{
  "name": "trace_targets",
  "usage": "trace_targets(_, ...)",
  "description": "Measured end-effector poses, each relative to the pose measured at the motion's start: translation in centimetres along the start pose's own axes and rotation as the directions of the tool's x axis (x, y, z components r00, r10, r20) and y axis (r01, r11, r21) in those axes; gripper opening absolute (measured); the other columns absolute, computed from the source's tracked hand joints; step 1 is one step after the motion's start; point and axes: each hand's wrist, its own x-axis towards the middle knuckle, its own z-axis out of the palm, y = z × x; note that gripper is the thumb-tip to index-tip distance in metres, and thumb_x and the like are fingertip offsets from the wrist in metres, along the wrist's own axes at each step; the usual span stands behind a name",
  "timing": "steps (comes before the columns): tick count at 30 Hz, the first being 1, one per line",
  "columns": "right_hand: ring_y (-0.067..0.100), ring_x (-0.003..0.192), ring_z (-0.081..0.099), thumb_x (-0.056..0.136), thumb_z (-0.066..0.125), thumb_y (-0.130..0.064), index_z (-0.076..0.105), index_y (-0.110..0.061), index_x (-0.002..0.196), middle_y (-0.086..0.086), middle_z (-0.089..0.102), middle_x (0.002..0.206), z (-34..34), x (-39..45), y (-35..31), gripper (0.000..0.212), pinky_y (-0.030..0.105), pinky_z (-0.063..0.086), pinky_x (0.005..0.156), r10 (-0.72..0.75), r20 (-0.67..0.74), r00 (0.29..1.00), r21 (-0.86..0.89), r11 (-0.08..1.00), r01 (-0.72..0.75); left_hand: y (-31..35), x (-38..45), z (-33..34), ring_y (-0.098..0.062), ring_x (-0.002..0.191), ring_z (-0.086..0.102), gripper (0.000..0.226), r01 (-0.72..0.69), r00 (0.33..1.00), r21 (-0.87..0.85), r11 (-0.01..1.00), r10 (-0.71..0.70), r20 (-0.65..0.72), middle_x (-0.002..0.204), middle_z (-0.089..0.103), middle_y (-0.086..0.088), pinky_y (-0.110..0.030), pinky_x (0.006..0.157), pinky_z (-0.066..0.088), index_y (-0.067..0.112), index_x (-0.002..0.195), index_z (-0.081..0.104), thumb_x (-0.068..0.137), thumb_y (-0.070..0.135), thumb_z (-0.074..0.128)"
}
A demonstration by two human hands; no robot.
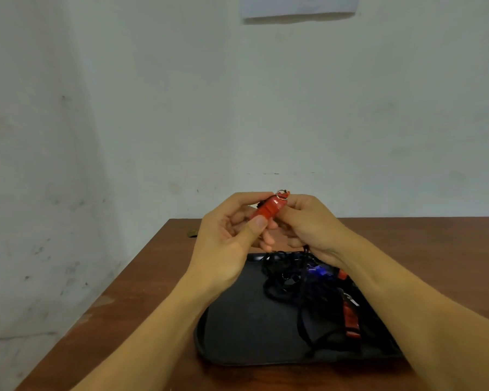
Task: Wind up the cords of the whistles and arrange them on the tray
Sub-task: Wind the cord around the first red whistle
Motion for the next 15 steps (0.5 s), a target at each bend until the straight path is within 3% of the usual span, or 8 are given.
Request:
trace_targets(4, -0.004, 0.062, 0.055, 0.1, 0.058, -0.031, 0.074, -0.027, 0.087, -0.021, 0.063, 0.066, 0.2, -1.0, 1.7, 0.021, 0.011, 0.04, 0.066, -0.186, -0.027, 0.982, -0.321, 0.932, 0.168, -2.2, 0.2, -1.3, -0.025, 0.063, 0.065, 0.029, 0.06, 0.991, 0.132, 0.989, -0.043, -0.128, 0.085, 0.074, -0.013, -0.035, 0.063, 0.057, 0.013, 0.118, 0.066, 0.095, -0.003, 0.059)
trace_targets(9, 0.001, 0.086, 0.061, 0.099, 0.055, -0.032, 0.066, -0.037, 0.09, -0.02, 0.067, 0.09, 0.3, -2.1, 2.2, 0.015, 0.022, 0.046, 0.078, -0.276, 0.087, 0.957, -0.703, 0.664, 0.255, -4.6, -0.4, -1.8, -0.022, 0.066, 0.068, 0.028, 0.153, 0.98, 0.359, 0.921, -0.094, -0.178, 0.091, 0.073, -0.007, -0.033, 0.066, 0.06, 0.018, 0.117, 0.065, 0.096, 0.001, 0.058)
trace_targets(12, 0.002, 0.084, 0.061, 0.097, 0.056, -0.038, 0.072, -0.031, 0.095, -0.018, 0.067, 0.091, -0.2, -2.3, 1.7, 0.018, 0.025, 0.048, 0.077, -0.305, 0.135, 0.943, -0.755, 0.585, 0.297, -5.0, -0.8, -2.0, -0.013, 0.068, 0.069, 0.025, 0.158, 0.986, 0.501, 0.851, -0.107, -0.129, 0.085, 0.071, 0.001, -0.038, 0.071, 0.06, 0.019, 0.119, 0.064, 0.097, 0.008, 0.059)
trace_targets(15, -0.004, 0.082, 0.061, 0.093, 0.063, -0.044, 0.073, -0.031, 0.085, -0.02, 0.067, 0.082, -1.1, -1.9, 1.0, 0.017, 0.011, 0.042, 0.071, -0.365, 0.085, 0.927, -0.697, 0.643, 0.318, -4.8, -1.4, -2.1, -0.008, 0.069, 0.068, 0.026, 0.075, 0.997, 0.595, 0.8, -0.073, -0.027, 0.081, 0.07, 0.007, -0.036, 0.073, 0.059, 0.024, 0.118, 0.064, 0.097, 0.009, 0.061)
